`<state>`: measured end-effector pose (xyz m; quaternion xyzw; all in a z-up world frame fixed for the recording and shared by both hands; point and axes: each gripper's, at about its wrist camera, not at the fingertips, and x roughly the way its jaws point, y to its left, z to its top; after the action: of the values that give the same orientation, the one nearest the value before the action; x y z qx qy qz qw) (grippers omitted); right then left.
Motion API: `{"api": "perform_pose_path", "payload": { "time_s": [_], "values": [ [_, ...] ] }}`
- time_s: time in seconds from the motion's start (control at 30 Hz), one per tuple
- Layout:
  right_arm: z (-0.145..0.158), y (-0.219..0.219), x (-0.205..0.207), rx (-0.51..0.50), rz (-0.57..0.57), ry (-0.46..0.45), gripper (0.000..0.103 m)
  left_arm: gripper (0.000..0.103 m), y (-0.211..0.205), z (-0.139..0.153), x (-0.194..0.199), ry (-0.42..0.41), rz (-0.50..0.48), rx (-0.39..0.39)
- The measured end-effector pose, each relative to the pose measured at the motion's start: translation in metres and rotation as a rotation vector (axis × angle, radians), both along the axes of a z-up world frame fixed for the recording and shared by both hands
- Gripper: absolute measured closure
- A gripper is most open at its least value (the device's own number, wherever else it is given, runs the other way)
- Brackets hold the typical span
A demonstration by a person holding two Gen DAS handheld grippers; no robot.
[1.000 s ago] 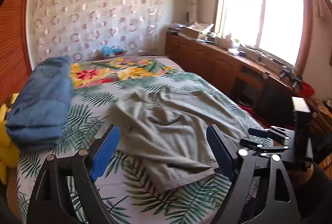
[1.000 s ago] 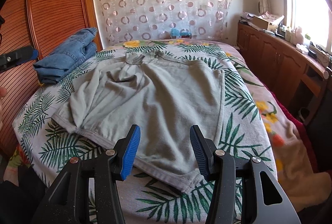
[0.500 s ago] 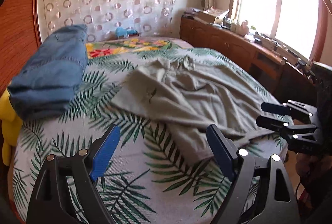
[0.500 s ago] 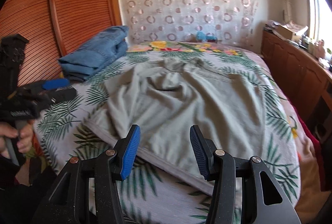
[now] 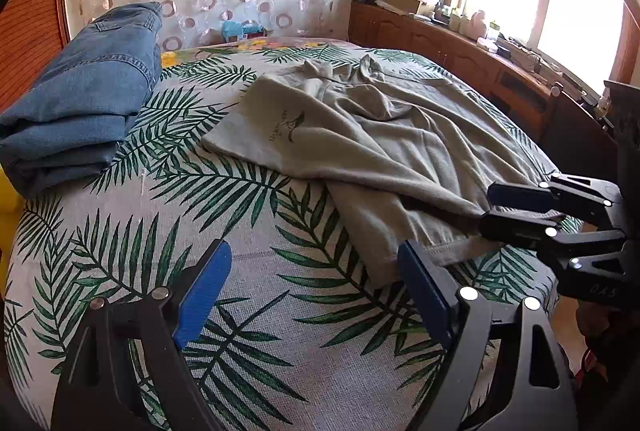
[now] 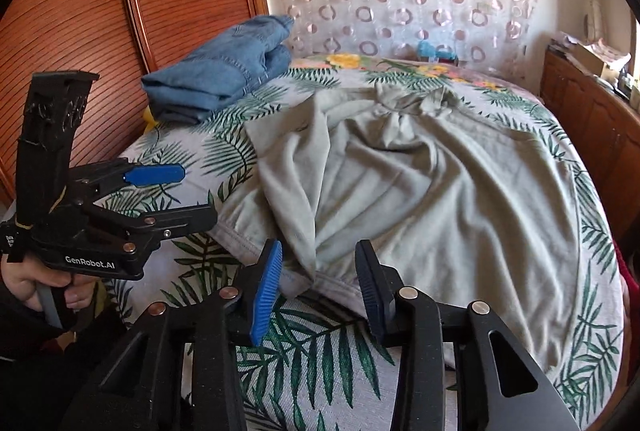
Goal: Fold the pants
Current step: 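Close the right gripper on the pants hem while the left tool hovers, then lift the hem with the right gripper and fold it over the waistband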
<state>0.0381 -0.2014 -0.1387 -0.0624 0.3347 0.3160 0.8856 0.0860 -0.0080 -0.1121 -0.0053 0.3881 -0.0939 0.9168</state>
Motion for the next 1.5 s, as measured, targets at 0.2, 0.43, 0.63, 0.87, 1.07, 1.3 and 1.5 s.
{"api": "perform_pose_path", "payload": {
  "time_s": [0.2, 0.43, 0.63, 0.87, 1.07, 1.3, 1.5],
  "values": [
    [-0.003, 0.012, 0.010, -0.019, 0.022, 0.020, 0.071, 0.017, 0.002, -0.003, 0.001, 0.011, 0.002, -0.007],
    [-0.002, 0.026, 0.008, -0.036, 0.046, 0.004, 0.098, 0.017, 0.002, 0.002, -0.002, -0.011, 0.007, -0.006],
    [0.018, 0.017, 0.001, -0.005, 0.018, -0.074, 0.100, 0.017, 0.002, 0.019, -0.005, -0.056, 0.002, -0.019],
    [0.039, -0.006, -0.011, 0.024, -0.045, -0.151, 0.100, 0.017, -0.006, 0.034, -0.003, -0.085, -0.020, -0.021],
    [0.045, -0.026, -0.021, 0.027, -0.103, -0.188, 0.100, 0.017, -0.015, 0.043, 0.003, -0.103, -0.041, -0.022],
    [0.048, -0.050, -0.041, 0.031, -0.166, -0.211, 0.100, 0.017, -0.031, 0.054, 0.007, -0.127, -0.078, -0.017],
    [0.044, -0.052, -0.051, 0.030, -0.222, -0.205, 0.100, 0.017, -0.045, 0.056, 0.010, -0.131, -0.107, -0.014]
  ]
}}
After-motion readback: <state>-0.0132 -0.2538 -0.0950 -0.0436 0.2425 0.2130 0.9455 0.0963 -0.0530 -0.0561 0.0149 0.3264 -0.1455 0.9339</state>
